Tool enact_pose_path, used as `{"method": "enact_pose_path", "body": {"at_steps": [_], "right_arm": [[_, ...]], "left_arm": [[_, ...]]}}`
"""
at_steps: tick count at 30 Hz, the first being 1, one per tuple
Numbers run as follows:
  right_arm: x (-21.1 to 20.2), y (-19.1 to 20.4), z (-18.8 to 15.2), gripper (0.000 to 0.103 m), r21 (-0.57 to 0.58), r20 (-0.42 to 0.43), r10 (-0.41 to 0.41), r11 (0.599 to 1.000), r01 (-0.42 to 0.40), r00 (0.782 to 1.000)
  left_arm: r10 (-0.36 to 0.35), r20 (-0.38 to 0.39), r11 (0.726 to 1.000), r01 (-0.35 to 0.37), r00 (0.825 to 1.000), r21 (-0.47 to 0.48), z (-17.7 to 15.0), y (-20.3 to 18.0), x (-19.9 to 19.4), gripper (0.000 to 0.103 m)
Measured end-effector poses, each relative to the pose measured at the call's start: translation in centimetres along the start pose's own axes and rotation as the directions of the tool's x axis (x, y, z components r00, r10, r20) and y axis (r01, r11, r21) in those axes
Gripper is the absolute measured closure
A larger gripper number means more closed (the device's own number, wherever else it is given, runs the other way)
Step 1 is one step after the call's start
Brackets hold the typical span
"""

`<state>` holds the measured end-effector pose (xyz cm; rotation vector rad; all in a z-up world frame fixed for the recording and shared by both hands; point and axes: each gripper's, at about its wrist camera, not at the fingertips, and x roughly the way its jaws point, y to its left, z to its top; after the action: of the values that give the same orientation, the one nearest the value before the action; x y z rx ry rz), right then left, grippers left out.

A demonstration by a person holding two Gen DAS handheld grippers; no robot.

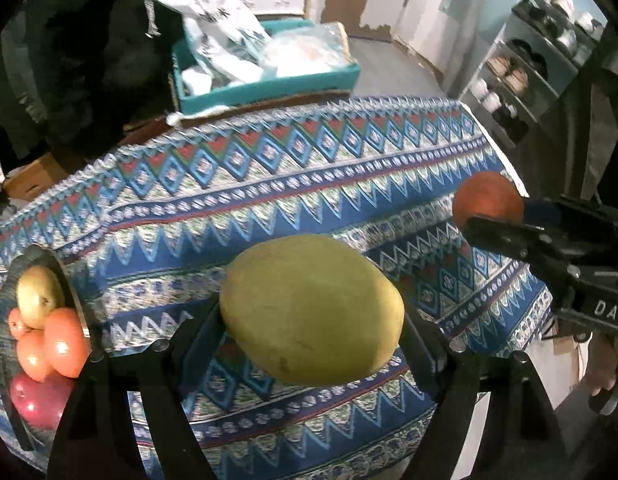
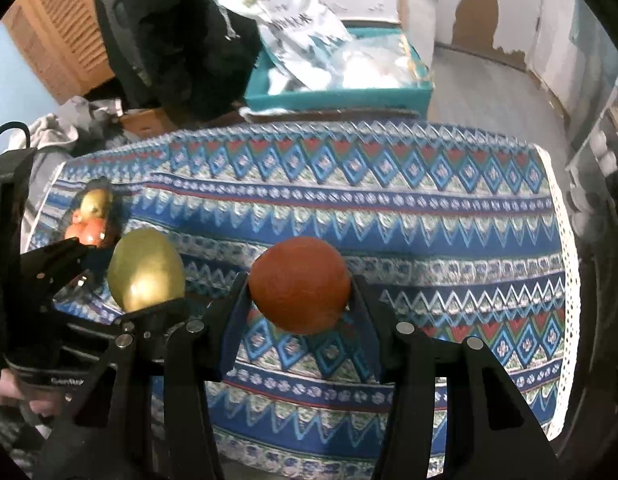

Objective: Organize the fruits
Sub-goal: 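Lift the yellow pear with the left tool while the right tool carries the orange toward the bowl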

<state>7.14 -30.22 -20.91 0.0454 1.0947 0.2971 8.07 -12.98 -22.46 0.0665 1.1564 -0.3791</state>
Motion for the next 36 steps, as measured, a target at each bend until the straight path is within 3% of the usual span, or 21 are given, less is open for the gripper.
{"method": "enact_pose_path", "body": {"at_steps": [15,22,36], "right_arm": [[-1.6,6.6,2.3,0.053,-0.118,0.058,0.04,0.992,-0.033,0.998],[-1.0,10.1,3.6,0.053,-0.162,0.051,0.076,0.985,-0.067,0.996],[2.6,17.4,6.1,0.053,-0.23,-0.007,0.165,0.96,-0.163,0.986]], "left_arm": [[0.035,0.084,0.996,-0.029,0.996,-0.079,-0.5,5.0,-5.0,0.02],[0.063,0.101,0.992,-0.052,0.993,-0.111,-1.7,7.8,-6.7,0.02],[0.101,0.119,0.962,-0.066,0.988,-0.265,-4.4,15.8,-8.7,0.02]]}}
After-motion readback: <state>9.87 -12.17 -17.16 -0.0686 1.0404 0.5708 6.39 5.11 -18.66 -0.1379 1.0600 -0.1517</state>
